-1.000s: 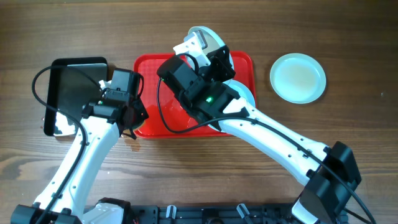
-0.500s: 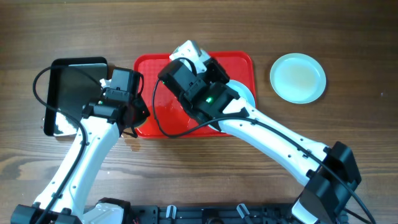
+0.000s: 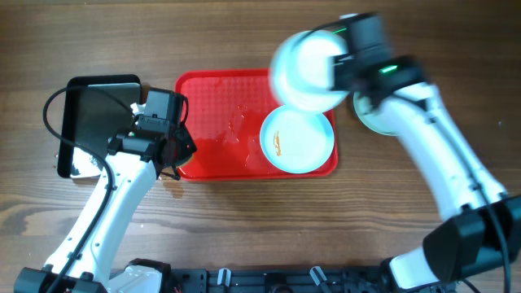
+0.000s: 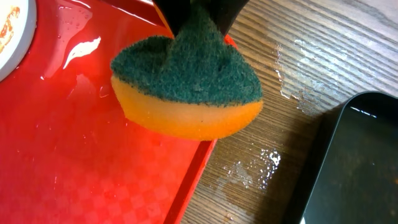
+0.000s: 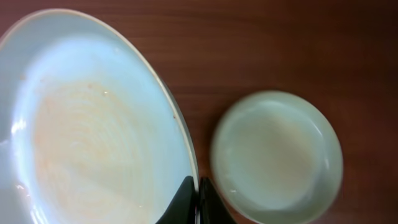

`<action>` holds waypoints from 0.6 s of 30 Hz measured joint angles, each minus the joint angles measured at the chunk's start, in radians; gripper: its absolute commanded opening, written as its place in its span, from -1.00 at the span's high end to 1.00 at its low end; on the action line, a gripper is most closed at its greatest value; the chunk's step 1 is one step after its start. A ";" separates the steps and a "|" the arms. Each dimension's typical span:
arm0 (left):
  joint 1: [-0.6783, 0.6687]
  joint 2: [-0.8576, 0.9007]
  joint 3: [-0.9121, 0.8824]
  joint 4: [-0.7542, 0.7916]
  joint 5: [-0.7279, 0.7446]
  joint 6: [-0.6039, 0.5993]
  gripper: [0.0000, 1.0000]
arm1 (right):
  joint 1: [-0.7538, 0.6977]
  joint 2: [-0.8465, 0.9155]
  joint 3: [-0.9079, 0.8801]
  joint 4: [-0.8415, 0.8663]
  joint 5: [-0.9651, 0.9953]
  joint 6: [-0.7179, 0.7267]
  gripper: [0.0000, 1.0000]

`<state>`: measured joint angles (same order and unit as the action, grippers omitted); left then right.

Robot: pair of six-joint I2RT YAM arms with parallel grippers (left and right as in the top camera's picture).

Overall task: Clean dirty plates on tray and stack at the side
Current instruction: 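Stack the plate onto the plate at the right and release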

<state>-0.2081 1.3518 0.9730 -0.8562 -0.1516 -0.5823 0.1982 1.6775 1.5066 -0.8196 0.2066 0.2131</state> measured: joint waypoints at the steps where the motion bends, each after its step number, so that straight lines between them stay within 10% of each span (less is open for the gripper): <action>1: 0.000 0.000 0.000 0.000 0.001 0.000 0.92 | -0.075 0.003 -0.005 -0.003 -0.034 0.003 0.91; 8: 0.000 0.000 0.000 0.008 0.001 0.000 0.92 | -0.369 0.089 -0.031 -0.006 -0.243 0.008 0.91; 18: 0.000 0.000 0.000 0.011 0.001 0.000 0.92 | -0.404 0.165 -0.048 -0.017 -0.203 0.037 0.91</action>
<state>-0.2081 1.3518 0.9726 -0.8452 -0.1509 -0.5823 -0.2058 1.8423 1.4590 -0.8364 0.0032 0.2501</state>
